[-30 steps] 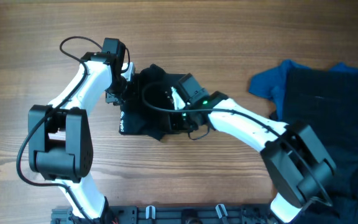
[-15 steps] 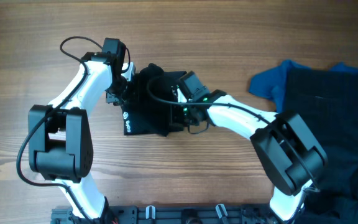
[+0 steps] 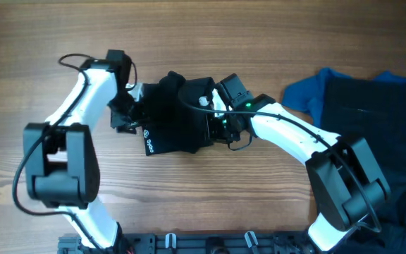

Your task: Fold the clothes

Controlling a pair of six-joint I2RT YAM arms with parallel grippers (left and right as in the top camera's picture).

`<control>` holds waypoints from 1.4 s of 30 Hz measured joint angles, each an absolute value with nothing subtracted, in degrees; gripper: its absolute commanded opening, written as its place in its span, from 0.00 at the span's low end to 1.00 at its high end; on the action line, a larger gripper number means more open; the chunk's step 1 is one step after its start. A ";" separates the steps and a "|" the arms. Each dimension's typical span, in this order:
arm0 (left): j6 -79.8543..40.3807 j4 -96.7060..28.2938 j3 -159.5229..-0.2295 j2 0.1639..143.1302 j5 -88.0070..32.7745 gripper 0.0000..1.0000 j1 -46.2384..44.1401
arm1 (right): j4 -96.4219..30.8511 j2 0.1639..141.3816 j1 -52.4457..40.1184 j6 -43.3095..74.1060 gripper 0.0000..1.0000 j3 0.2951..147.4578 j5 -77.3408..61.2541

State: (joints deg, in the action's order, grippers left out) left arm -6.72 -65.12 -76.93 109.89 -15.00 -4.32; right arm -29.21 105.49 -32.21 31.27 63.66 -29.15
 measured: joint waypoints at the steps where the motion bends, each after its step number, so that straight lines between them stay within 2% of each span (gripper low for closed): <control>1: -6.72 -65.54 -76.84 109.14 -15.35 0.63 -3.90 | -29.08 105.84 -32.34 31.68 0.36 63.66 -29.19; 5: -6.70 -61.78 -73.52 108.01 -16.43 0.60 -4.43 | -25.19 108.33 -33.89 32.75 0.36 63.66 -30.89; 7: -6.70 -58.39 -70.24 108.01 -16.62 0.54 -5.02 | -23.22 109.25 -35.24 33.26 0.32 63.66 -31.03; 8: -6.70 -56.05 -68.51 108.01 -16.71 0.46 -5.28 | -22.87 109.47 -35.94 33.82 0.14 63.66 -30.92; 9: -6.63 -54.00 -66.65 108.01 -17.02 0.31 -5.41 | -22.76 109.62 -36.73 34.65 0.06 63.66 -30.57; 11: -6.59 -50.92 -63.68 107.96 -17.50 0.14 -5.41 | -22.35 109.69 -37.08 36.23 0.04 63.66 -29.93; 13: -6.24 -48.60 -62.06 107.33 -17.98 0.08 -5.30 | -22.33 109.69 -36.80 36.62 0.04 63.66 -29.54; 16: -6.48 -47.88 -61.34 106.91 -18.35 0.11 -5.30 | -25.23 109.67 -36.18 36.38 0.04 64.07 -29.47; 18: -6.48 -47.75 -61.30 106.89 -18.37 0.34 -5.30 | -27.44 109.65 -35.31 35.64 0.04 64.62 -29.28; 19: -6.37 -47.70 -61.28 106.89 -18.37 0.40 -5.30 | -27.90 109.62 -35.07 35.24 0.04 64.71 -29.08; 22: -6.55 -47.24 -61.28 106.43 -19.66 0.48 -5.54 | -30.06 109.06 -34.37 33.39 0.04 64.88 -26.83; 25: -6.63 -47.05 -61.28 106.26 -20.10 0.49 -5.63 | -30.09 107.48 -33.47 30.50 0.05 64.88 -25.80; 26: -6.63 -47.03 -61.28 106.26 -20.18 0.49 -5.63 | -30.02 106.69 -33.01 29.43 0.14 64.88 -25.61; 27: -6.66 -46.98 -61.28 106.26 -20.25 0.49 -5.63 | -29.82 105.93 -32.51 28.47 0.38 64.88 -25.43; 30: -6.70 -46.89 -61.28 106.26 -20.27 0.47 -5.63 | -31.00 102.54 -30.98 25.08 0.40 65.19 -24.97; 35: -6.66 -46.78 -61.23 106.26 -19.75 0.39 -5.63 | -38.09 102.06 -31.70 27.31 0.41 64.31 -25.52; 42: -6.70 -46.61 -61.17 106.26 -19.40 0.39 -5.63 | -30.39 107.42 -34.04 33.80 0.40 62.54 -30.59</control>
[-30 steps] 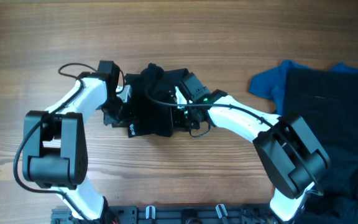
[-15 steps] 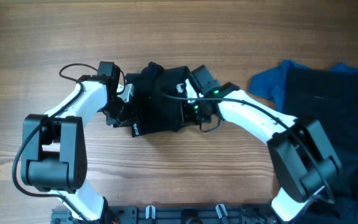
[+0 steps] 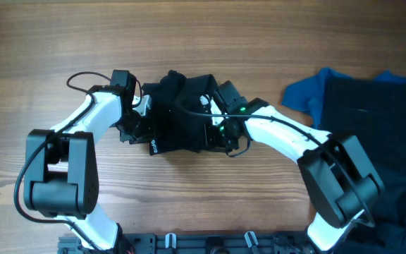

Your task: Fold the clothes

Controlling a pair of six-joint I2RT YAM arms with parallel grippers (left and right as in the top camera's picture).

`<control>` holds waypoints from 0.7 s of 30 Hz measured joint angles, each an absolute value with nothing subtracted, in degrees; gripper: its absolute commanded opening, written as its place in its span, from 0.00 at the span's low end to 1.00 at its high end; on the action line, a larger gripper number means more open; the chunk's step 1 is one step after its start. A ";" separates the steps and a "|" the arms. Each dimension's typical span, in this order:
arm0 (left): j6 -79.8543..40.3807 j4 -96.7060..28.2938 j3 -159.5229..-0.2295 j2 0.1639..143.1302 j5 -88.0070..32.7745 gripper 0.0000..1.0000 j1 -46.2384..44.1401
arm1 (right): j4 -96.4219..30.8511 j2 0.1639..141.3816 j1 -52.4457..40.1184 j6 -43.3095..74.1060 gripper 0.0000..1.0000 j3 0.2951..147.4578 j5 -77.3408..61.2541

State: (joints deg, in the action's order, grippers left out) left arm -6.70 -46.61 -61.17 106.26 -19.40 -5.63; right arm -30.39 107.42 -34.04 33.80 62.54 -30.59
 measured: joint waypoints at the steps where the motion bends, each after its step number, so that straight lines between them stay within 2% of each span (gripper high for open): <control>1: -6.70 -46.59 -61.17 106.26 -19.38 0.39 -5.63 | -29.06 107.85 -34.11 34.50 0.37 62.54 -30.98; 3: -6.70 -46.59 -61.17 106.26 -19.38 0.38 -5.63 | -27.44 109.01 -34.37 36.51 0.27 62.52 -31.51; 4: -6.70 -46.61 -61.17 106.26 -19.40 0.39 -5.63 | -26.89 109.69 -34.46 37.58 0.13 62.50 -31.62; 5: -6.70 -46.61 -61.17 106.26 -19.40 0.38 -5.63 | -26.52 110.19 -34.50 38.59 0.06 62.50 -31.73; 6: -6.70 -46.59 -61.17 106.26 -19.38 0.38 -5.63 | -26.30 110.69 -34.52 38.96 0.04 62.48 -31.77; 10: -6.70 -46.61 -61.17 106.26 -19.38 0.38 -5.63 | -26.65 111.37 -34.52 40.69 0.04 62.57 -32.14; 13: -6.70 -46.59 -61.17 106.26 -19.38 0.39 -5.63 | -32.32 110.89 -34.46 37.85 0.04 64.62 -30.35; 18: -6.72 -46.59 -61.17 106.26 -19.64 0.47 -5.63 | -37.93 107.15 -34.02 31.92 0.04 70.02 -21.76; 19: -6.70 -46.57 -61.19 106.21 -19.86 0.47 -5.63 | -38.50 106.50 -34.02 31.20 0.06 70.57 -20.14; 21: -6.70 -46.57 -61.19 106.21 -19.97 0.49 -5.63 | -40.34 106.21 -34.02 30.46 0.17 70.78 -18.13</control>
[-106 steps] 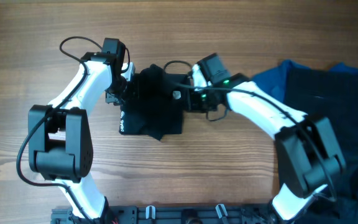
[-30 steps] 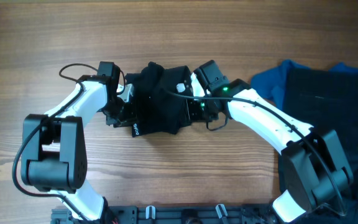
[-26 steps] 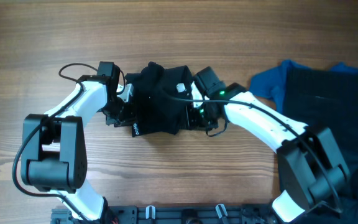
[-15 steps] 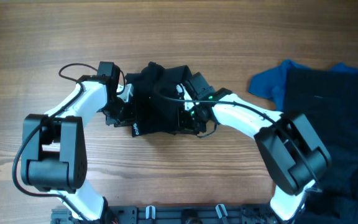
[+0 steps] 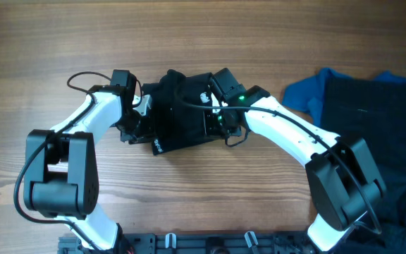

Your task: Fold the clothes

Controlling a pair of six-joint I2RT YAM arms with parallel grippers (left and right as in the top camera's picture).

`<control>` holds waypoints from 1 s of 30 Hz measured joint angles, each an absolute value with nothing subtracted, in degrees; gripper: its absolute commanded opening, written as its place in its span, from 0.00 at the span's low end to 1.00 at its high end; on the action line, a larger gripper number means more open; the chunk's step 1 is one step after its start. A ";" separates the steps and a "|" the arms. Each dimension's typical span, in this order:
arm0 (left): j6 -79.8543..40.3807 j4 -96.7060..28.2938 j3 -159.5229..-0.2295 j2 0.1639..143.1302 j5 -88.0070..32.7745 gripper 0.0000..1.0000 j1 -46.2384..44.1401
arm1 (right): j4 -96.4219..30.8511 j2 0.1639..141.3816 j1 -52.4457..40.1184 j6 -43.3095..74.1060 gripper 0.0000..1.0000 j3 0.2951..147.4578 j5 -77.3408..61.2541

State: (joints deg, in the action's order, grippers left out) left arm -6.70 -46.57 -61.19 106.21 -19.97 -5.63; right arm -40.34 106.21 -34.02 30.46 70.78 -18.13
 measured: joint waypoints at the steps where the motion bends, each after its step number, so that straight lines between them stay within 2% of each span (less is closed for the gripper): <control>1: -6.70 -46.57 -61.17 106.21 -20.05 0.52 -5.63 | -42.37 106.19 -33.85 30.22 0.25 70.76 -16.34; 2: -6.72 -46.54 -61.17 106.19 -20.08 0.55 -5.63 | -43.29 106.19 -33.56 30.00 0.29 70.76 -15.25; 4: -6.74 -46.54 -61.19 106.08 -20.34 0.60 -5.63 | -44.18 106.19 -32.88 30.30 0.32 70.76 -13.41; 9: -6.70 -50.76 -61.63 106.00 -18.92 0.57 -5.63 | -43.64 106.13 -28.36 27.44 0.32 70.98 -11.64; 11: -6.70 -54.72 -62.00 106.37 -17.65 0.54 -5.58 | -42.17 105.82 -26.48 24.82 0.36 72.12 -13.28; 14: -6.24 -60.12 -65.21 106.85 -16.73 0.55 -4.95 | -36.07 104.14 -23.55 21.67 0.36 75.81 -17.50; 16: -6.09 -61.19 -69.71 106.59 -16.36 0.61 -3.25 | -30.22 102.91 -22.35 20.73 0.31 77.45 -21.28; 17: -6.09 -60.90 -71.75 106.24 -16.34 0.70 -2.17 | -28.03 102.67 -22.15 20.49 0.28 77.80 -23.09; 18: -6.04 -60.14 -73.54 105.69 -16.14 0.78 -1.06 | -26.41 102.61 -22.13 20.27 0.21 78.00 -24.80; 19: -6.04 -58.46 -74.98 105.03 -16.10 0.82 0.05 | -25.58 102.61 -22.24 20.12 0.17 78.04 -26.20; 21: -6.94 -54.92 -76.64 103.92 -16.21 0.88 2.13 | -25.45 102.63 -22.87 20.10 0.11 78.04 -28.14; 25: -7.79 -52.01 -77.25 104.44 -19.77 0.96 5.23 | -25.78 105.56 -25.71 22.35 0.06 78.06 -30.24; 30: -7.81 -50.96 -77.25 110.37 -27.66 1.00 5.28 | -25.58 116.03 -28.05 26.15 0.06 78.08 -33.08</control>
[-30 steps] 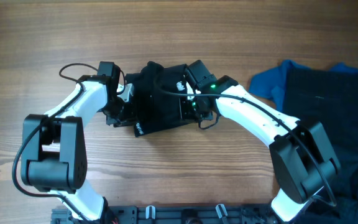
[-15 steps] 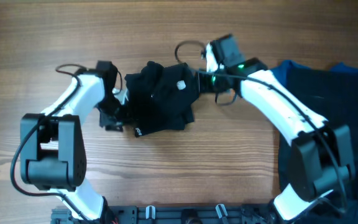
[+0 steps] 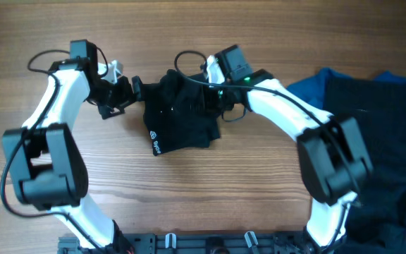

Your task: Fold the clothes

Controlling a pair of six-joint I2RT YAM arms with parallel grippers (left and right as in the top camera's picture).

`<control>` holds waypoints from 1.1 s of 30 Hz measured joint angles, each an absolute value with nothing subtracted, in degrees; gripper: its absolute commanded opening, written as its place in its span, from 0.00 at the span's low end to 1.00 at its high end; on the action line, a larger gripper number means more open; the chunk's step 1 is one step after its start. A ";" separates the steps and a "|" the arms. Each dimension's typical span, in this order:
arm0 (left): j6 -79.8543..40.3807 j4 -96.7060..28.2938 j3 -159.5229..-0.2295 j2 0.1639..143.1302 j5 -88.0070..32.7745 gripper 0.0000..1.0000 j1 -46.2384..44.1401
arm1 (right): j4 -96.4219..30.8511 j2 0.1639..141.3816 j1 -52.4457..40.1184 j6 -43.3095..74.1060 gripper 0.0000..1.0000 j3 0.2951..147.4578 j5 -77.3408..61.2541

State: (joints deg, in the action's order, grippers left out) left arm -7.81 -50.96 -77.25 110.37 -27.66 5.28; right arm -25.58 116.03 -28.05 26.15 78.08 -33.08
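Observation:
A black garment (image 3: 182,116) lies folded into a compact bundle at the table's middle, with a small white logo (image 3: 156,145) at its lower left corner. My left gripper (image 3: 131,89) sits at the bundle's upper left edge, fingertips just touching or beside the cloth; its jaw gap does not show. My right gripper (image 3: 213,100) is over the bundle's upper right edge, with its fingers hidden under the wrist and against the black cloth.
At the right side of the wooden table (image 3: 259,35) lies a pile of other clothes: a blue garment (image 3: 307,93) and a dark one (image 3: 379,134) spread over it down to the right edge.
My left arm has drawn back up and to the left, from on top of the bundle's left part to its edge. The right gripper shifted slightly up. The bundle's lower part now lies uncovered.
Both grippers were down on the black garment, left and right of its middle, and stayed there through the three earlier moments as the bundle tightened and shifted a little. Now the left one is at the bundle's edge and the right one at its upper right.

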 measured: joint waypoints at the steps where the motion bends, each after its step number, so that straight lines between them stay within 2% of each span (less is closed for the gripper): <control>1: -7.81 -50.98 -77.25 111.50 -28.51 1.00 5.28 | -25.58 117.34 -28.08 27.03 0.06 78.08 -33.41; 10: -5.10 -49.32 -76.16 116.99 -37.26 1.00 4.45 | -25.45 121.67 -27.83 34.44 0.06 78.26 -36.21; 16: -4.91 -36.49 -70.98 115.85 -43.24 1.00 1.02 | -25.52 121.67 -27.83 35.16 0.06 78.26 -36.23; 18: -6.66 -32.91 -70.22 115.94 -44.34 0.86 -0.82 | -25.56 121.67 -27.81 35.35 0.06 78.26 -36.23; 20: -8.34 -31.33 -70.22 116.57 -44.82 0.68 -1.98 | -25.69 121.67 -27.81 35.35 0.06 78.26 -36.23; 24: -14.46 -29.85 -69.63 118.10 -44.69 0.13 -3.64 | -26.33 121.67 -27.83 35.35 0.04 78.26 -36.27; 25: -15.88 -29.67 -69.41 118.65 -44.40 0.04 -3.70 | -26.52 121.67 -27.81 35.38 0.04 78.26 -36.29; 30: -18.81 -31.18 -69.28 119.13 -45.08 0.04 -3.38 | -30.65 121.60 -27.42 34.59 0.04 78.70 -36.91; 33: -18.44 -37.65 -69.21 118.50 -45.30 0.04 -1.61 | -35.73 118.50 -25.61 31.94 0.04 78.59 -36.88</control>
